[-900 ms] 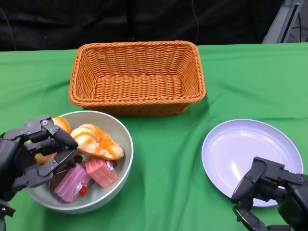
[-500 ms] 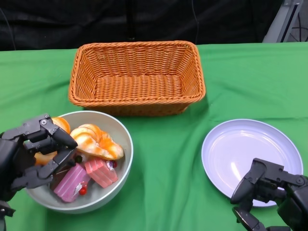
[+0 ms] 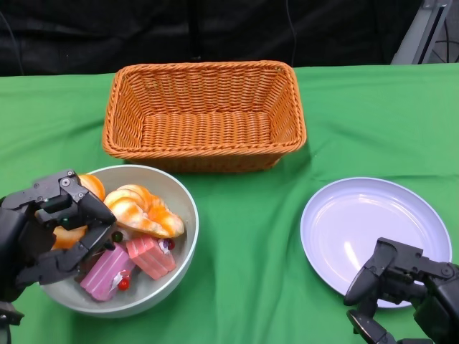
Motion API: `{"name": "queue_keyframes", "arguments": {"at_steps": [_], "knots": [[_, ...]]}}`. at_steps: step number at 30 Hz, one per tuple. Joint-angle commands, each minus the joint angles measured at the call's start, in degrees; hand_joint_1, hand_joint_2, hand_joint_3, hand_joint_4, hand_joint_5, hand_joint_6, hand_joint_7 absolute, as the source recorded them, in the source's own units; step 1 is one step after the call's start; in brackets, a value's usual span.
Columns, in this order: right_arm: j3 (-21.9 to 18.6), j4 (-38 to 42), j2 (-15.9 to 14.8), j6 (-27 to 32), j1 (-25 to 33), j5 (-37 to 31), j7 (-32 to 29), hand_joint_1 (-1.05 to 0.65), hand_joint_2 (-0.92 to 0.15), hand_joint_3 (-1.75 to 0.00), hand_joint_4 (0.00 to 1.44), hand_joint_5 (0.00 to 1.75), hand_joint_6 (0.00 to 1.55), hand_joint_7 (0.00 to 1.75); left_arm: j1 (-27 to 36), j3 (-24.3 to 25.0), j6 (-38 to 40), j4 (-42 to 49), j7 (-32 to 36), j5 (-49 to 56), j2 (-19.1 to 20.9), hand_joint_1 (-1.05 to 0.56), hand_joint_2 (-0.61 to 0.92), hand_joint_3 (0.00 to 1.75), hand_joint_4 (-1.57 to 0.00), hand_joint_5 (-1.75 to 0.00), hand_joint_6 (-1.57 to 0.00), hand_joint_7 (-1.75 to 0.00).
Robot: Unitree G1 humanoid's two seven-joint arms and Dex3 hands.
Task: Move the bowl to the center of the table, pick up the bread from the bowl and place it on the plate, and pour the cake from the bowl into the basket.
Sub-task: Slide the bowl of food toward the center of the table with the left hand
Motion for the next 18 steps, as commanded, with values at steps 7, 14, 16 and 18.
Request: {"name": "queue_keyframes", "arguments": {"at_steps": [7,14,16,18], "knots": [[-0.35,0.40,-0.68,-0.72,0.37,0.44,-0.02,-0.16,-0.47,-0.97,0.68,1.64,0.65,1.36,0.27,0.66,-0.84,0.43,-0.01,-0.21,0.46,-0.24,0.65,0.73,-0.80,-1.51,-0.79,-1.26],[0.03,0.37,-0.54,-0.86,0.30,-0.31,-0.33,-0.16,-0.48,-0.96,0.68,1.65,0.64,1.37,-1.52,3.77,-0.50,1.51,2.28,-2.56,-0.39,-0.27,0.87,0.31,-0.80,-1.17,-0.95,-0.64],[0.04,0.26,-0.52,-0.63,0.29,-0.31,-0.38,-0.17,-0.48,-0.95,0.68,1.64,0.64,1.37,-2.00,4.66,-1.42,1.89,3.71,-1.96,-0.80,-0.32,0.91,0.16,-0.85,-0.89,-1.02,-0.33],[0.04,0.37,-0.50,-0.58,0.27,-0.04,-0.27,-0.16,-0.49,-0.95,0.68,1.64,0.64,1.37,-2.63,6.10,-2.09,2.12,6.91,-0.67,-1.26,-0.38,0.92,0.13,-0.88,-0.59,-0.99,-0.14]]}}
